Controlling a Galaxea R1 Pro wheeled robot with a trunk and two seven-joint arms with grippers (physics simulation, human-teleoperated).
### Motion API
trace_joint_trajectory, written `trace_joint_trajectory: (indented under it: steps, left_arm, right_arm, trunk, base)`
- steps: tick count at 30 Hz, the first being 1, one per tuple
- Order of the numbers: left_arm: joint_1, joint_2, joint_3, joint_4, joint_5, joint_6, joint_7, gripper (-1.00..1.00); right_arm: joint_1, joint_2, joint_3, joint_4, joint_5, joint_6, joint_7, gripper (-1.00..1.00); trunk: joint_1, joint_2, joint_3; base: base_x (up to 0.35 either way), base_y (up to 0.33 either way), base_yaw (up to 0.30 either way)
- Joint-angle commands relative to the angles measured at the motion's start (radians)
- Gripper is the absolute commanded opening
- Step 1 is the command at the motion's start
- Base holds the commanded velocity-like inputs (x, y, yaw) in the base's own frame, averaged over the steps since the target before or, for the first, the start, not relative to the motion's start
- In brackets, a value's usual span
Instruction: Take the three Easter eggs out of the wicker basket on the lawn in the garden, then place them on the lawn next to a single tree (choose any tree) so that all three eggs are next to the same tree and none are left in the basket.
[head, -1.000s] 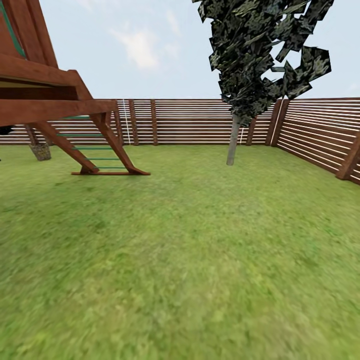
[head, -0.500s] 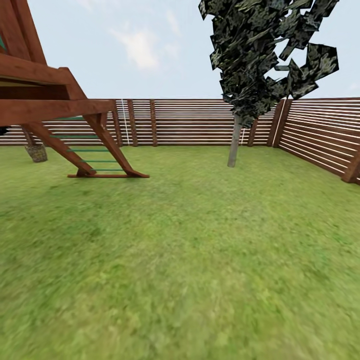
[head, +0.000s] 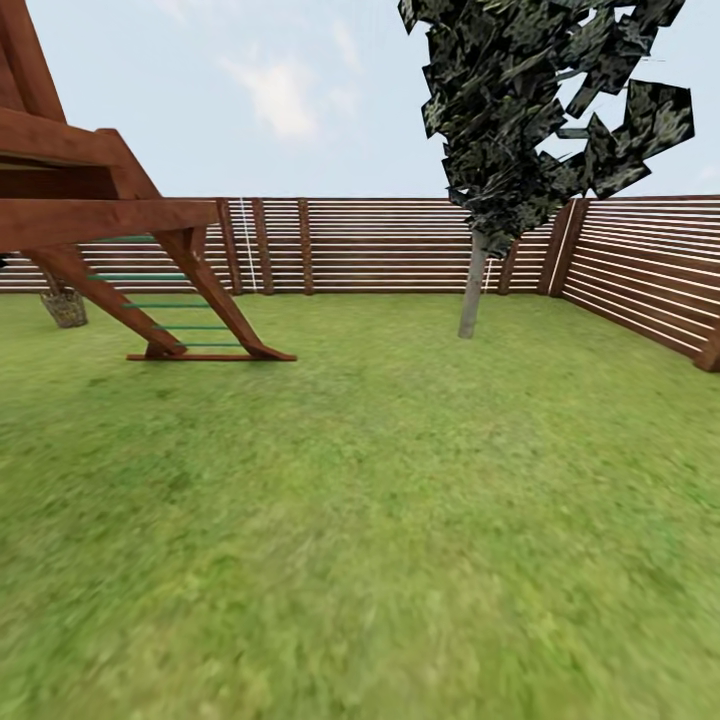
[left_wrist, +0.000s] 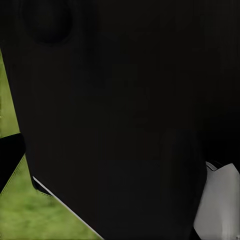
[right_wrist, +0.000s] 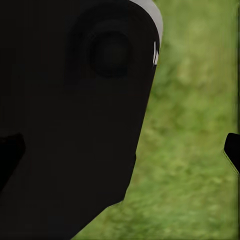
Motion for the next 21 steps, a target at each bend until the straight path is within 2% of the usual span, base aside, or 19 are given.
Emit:
trace_joint_trajectory:
  steps: [1, 21]
  left_arm:
    - [0.001, 0.000, -0.001, -0.002, -0.001, 0.001, -0.002, 1.00]
    - [0.001, 0.001, -0.001, -0.002, -0.001, 0.001, -0.002, 1.00]
  right_arm:
    - [-0.001, 0.000, 0.005, 0.002, 0.002, 0.000, 0.002, 1.00]
    - [-0.001, 0.000, 0.005, 0.002, 0.002, 0.000, 0.002, 1.00]
  trunk:
    - [0.001, 0.000, -0.001]
    - [0.001, 0.000, -0.001]
  base:
    - [0.335, 0.000, 0.000]
    - [0.335, 0.000, 0.000]
